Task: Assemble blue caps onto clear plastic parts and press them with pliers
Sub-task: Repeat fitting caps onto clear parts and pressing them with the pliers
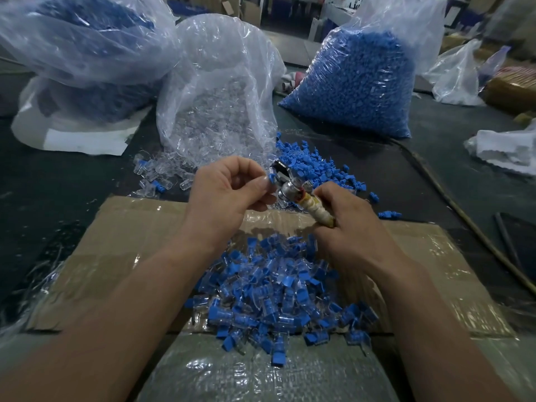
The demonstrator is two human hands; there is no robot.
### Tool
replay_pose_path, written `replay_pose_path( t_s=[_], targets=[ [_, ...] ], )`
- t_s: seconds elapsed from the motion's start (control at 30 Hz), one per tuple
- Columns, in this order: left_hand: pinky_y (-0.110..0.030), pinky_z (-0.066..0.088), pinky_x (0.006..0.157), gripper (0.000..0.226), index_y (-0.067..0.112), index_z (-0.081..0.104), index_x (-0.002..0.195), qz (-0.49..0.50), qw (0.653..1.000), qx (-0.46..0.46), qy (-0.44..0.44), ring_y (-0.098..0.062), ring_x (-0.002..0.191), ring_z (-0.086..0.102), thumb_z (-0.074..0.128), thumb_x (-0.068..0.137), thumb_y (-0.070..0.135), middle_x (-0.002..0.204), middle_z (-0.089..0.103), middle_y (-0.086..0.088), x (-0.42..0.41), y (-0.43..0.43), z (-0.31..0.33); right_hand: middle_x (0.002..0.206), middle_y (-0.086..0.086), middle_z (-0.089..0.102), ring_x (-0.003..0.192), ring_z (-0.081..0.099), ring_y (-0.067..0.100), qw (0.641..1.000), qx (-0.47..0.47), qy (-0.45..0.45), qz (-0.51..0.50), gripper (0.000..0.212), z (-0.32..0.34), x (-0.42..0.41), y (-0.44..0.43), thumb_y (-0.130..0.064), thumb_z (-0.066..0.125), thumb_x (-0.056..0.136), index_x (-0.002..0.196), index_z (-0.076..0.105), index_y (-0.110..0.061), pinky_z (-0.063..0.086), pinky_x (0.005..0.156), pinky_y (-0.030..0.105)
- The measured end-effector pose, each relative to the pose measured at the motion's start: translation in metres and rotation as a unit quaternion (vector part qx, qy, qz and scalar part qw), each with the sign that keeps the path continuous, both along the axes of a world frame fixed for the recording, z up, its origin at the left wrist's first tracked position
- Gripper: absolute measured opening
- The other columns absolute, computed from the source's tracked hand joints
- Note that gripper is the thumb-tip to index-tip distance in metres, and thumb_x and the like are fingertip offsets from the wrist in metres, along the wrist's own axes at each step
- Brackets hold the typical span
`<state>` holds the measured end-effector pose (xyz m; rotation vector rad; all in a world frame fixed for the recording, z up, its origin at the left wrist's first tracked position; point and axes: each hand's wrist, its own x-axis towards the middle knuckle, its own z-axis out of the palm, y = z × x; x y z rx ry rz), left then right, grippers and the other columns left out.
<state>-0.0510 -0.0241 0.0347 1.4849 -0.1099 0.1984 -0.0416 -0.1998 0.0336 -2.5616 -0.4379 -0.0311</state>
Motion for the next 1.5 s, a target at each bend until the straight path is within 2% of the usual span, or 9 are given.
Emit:
replay_pose_path(
  t_s=[0.13,0.4,0.6,0.8,0.93,1.07,1.17,1.3,1.5],
  targets=[
    [-0.016,0.053,0.056,0.021,0.011,0.058,0.074,0.014,0.999,0.025,-0.015,-0.004,0.055,0.063,0.057,0.082,-0.008,0.056,0.066,0.008,-0.002,-0.002,0.000,0.071,-0.009,0.047,0.068,0.046,0.009,1.000,0.013,-0.002,-0.003,0.028,0.001,-0.001,0.003,-0.011,0.062,0.074,0.071,0.040,-0.028,0.037,0.058,0.028],
    [-0.016,0.052,0.054,0.024,0.013,0.057,0.072,0.038,0.997,0.062,-0.036,-0.003,0.052,0.062,0.058,0.082,-0.009,0.063,0.062,-0.001,-0.003,-0.003,-0.001,0.067,-0.008,0.049,0.066,0.052,0.013,1.000,0.023,-0.003,-0.019,0.027,0.002,-0.002,0.004,-0.004,0.059,0.072,0.070,0.044,-0.027,0.050,0.062,0.037],
    [-0.016,0.051,0.052,0.024,0.014,0.057,0.072,0.050,0.995,0.074,-0.034,-0.002,0.051,0.061,0.057,0.083,-0.008,0.059,0.062,0.005,-0.002,-0.003,-0.002,0.067,-0.003,0.053,0.064,0.058,0.022,0.999,0.027,-0.020,-0.020,0.019,-0.001,-0.002,0.005,-0.005,0.057,0.072,0.074,0.049,-0.022,0.052,0.063,0.045],
    [-0.016,0.052,0.053,0.022,0.013,0.057,0.072,0.054,0.995,0.079,-0.029,-0.002,0.051,0.061,0.059,0.082,-0.007,0.063,0.062,-0.001,-0.002,-0.002,-0.002,0.070,-0.013,0.050,0.068,0.047,0.006,0.999,0.017,-0.038,-0.022,0.022,-0.004,0.001,0.005,-0.008,0.064,0.071,0.078,0.052,-0.024,0.041,0.061,0.028],
    [-0.016,0.051,0.052,0.019,0.013,0.060,0.072,0.048,0.997,0.055,-0.002,-0.006,0.053,0.062,0.061,0.080,-0.004,0.060,0.065,0.000,0.000,0.004,-0.001,0.077,-0.011,0.055,0.073,0.051,0.010,0.999,0.017,-0.035,-0.031,0.028,0.000,0.006,-0.008,-0.009,0.071,0.065,0.086,0.059,-0.023,0.042,0.064,0.028],
    [-0.014,0.045,0.047,0.014,0.015,0.064,0.067,-0.012,0.996,0.078,0.033,-0.005,0.051,0.057,0.067,0.075,0.004,0.057,0.064,0.003,0.001,0.011,0.000,0.083,-0.005,0.061,0.077,0.055,0.014,0.997,-0.018,0.003,-0.081,0.027,0.001,0.013,-0.026,-0.017,0.074,0.069,0.091,0.062,-0.024,0.047,0.070,0.033],
    [-0.012,0.039,0.041,0.003,0.017,0.068,0.061,-0.093,0.987,0.101,0.081,-0.004,0.042,0.051,0.069,0.061,0.019,0.057,0.065,0.002,0.000,0.013,0.003,0.079,-0.004,0.060,0.072,0.054,0.013,0.992,-0.067,0.043,-0.097,0.027,0.001,0.017,-0.034,-0.015,0.071,0.066,0.092,0.064,-0.021,0.044,0.064,0.030],
    [-0.014,0.038,0.037,0.009,0.015,0.070,0.064,-0.211,0.962,0.123,0.123,-0.004,0.040,0.050,0.071,0.056,0.019,0.060,0.068,-0.003,-0.002,0.015,0.007,0.082,-0.006,0.059,0.074,0.053,0.009,0.988,-0.087,0.090,-0.096,0.035,0.001,0.018,-0.036,-0.018,0.074,0.065,0.099,0.064,-0.021,0.044,0.064,0.028],
    [-0.015,0.037,0.039,0.024,0.011,0.072,0.071,-0.320,0.925,0.168,0.114,-0.007,0.045,0.048,0.071,0.058,0.031,0.065,0.070,-0.003,-0.005,0.017,0.008,0.084,-0.018,0.052,0.078,0.048,0.002,0.987,-0.078,0.121,-0.075,0.046,0.000,0.017,-0.035,-0.037,0.082,0.061,0.100,0.058,-0.030,0.036,0.062,0.024]
  ],
)
